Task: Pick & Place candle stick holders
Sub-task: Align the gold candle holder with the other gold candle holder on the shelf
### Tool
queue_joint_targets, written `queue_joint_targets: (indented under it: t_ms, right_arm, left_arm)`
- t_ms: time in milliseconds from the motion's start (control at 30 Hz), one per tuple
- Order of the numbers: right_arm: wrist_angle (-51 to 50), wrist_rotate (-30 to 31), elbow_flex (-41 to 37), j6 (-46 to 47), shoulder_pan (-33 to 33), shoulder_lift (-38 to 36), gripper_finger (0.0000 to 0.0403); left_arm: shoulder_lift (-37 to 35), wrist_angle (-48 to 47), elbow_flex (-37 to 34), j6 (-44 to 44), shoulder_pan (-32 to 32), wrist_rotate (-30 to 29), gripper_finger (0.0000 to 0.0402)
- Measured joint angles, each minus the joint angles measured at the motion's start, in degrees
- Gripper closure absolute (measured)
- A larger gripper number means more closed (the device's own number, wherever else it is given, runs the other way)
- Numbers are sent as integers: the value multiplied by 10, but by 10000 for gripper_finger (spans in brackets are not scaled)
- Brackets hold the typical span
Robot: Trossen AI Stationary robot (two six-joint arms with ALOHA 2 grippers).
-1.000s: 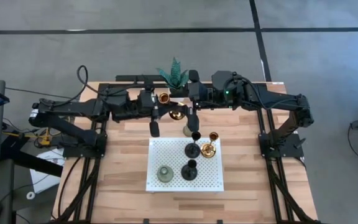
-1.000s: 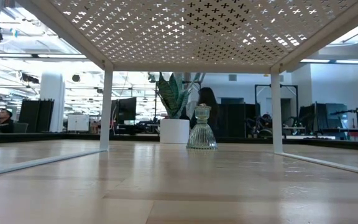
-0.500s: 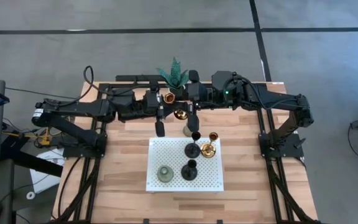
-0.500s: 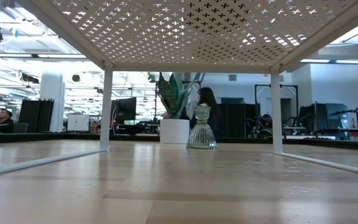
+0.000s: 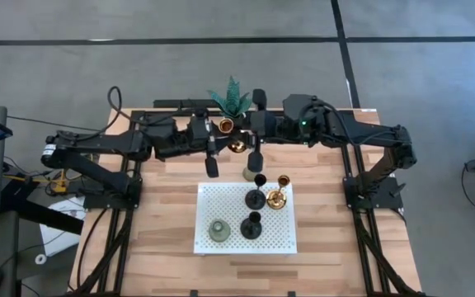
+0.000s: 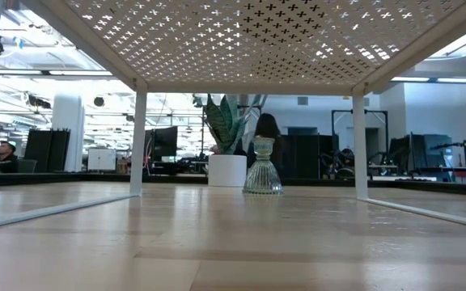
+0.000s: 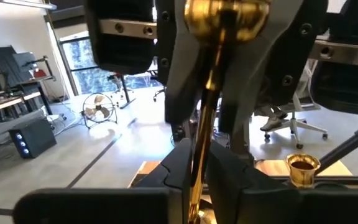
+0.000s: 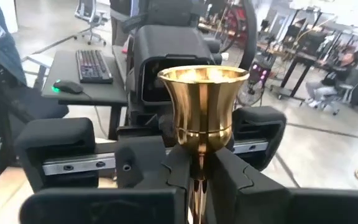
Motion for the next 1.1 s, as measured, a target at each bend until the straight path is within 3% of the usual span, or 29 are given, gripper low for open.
queue_joint_targets:
  t_ms: [433, 700, 933, 1100]
  right_arm:
    - [-3, 36, 1, -19, -26, -38, 380]
    - [-45, 53, 0, -15, -46, -57, 380]
    - [-69, 99, 1, -13, -40, -98, 380]
    - [-92, 106, 1, 13, 1, -139, 380]
  left_arm:
    - [-29, -14, 0, 45, -1, -18, 344]
    - [-38, -15, -1, 71, -1, -43, 267]
    - [-39, -21, -1, 92, -2, -120, 192]
    - [-39, -22, -1, 105, -1, -185, 168]
